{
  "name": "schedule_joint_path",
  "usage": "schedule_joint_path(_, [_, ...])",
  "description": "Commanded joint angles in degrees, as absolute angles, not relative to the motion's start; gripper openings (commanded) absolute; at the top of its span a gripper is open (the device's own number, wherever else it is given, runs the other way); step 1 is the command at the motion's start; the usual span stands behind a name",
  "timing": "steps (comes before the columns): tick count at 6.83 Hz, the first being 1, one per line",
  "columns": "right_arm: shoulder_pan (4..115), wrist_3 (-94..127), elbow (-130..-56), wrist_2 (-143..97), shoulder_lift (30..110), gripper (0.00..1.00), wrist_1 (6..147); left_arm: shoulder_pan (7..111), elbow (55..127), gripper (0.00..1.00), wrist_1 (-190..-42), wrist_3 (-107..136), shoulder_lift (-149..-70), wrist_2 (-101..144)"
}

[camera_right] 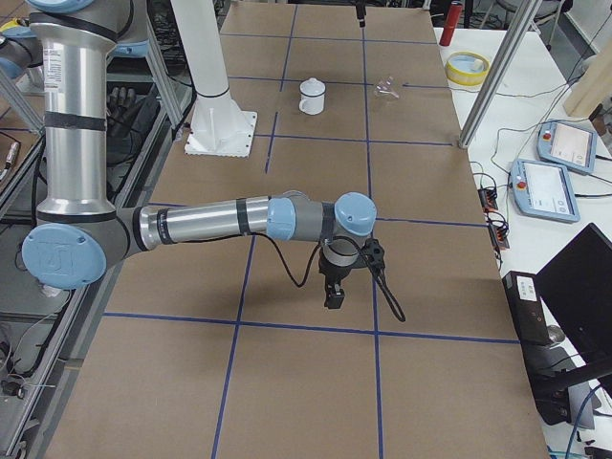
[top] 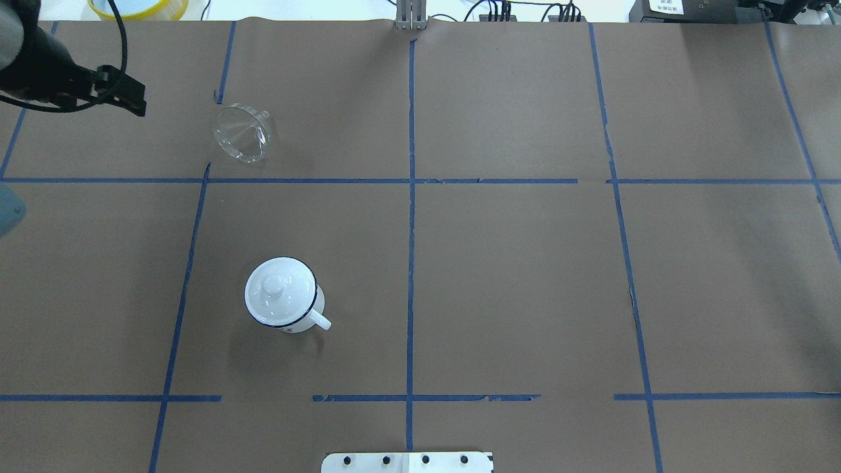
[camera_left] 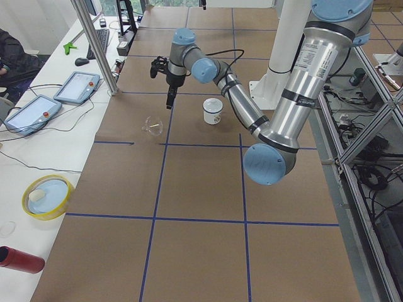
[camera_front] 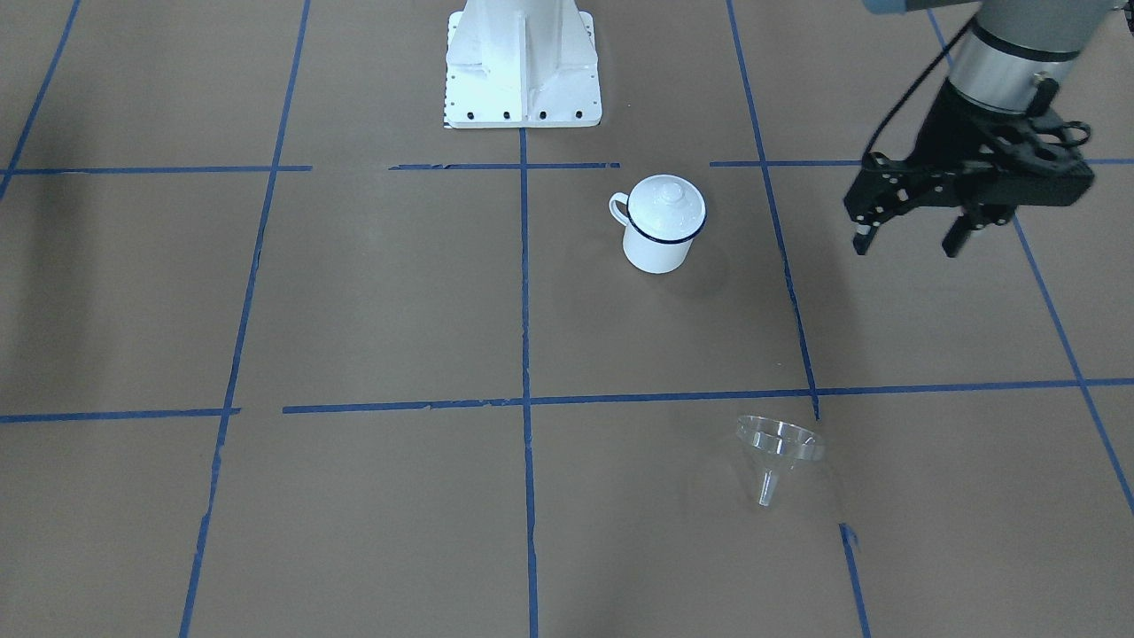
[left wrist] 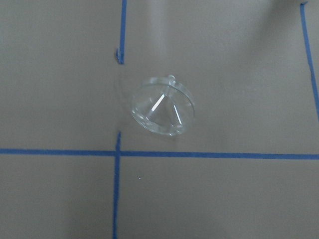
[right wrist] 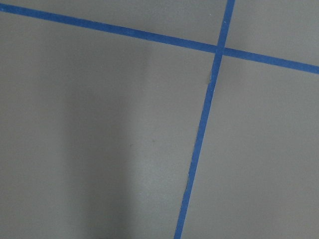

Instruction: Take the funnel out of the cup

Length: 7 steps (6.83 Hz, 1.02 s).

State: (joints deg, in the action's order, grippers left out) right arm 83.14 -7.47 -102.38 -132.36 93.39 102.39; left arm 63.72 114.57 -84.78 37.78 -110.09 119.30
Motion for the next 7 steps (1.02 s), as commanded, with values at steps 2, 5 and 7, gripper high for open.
schedule_joint_path(2, [83.1,-7.5,-102.4,-132.4,93.4,1.0,102.4,79.4,97.7,1.0,-91.7,10.8,-106.5,129.4])
schedule_joint_path(5, [83.1,-7.5,-102.4,-132.4,93.3,1.0,102.4,87.3,92.5,1.0,-92.7,-7.1,-98.0,130.3])
schedule_joint_path(7, [83.1,-7.5,-102.4,-132.4,93.4,1.0,102.4,90.6,92.2,1.0,-92.6,-9.9,-91.7,130.8])
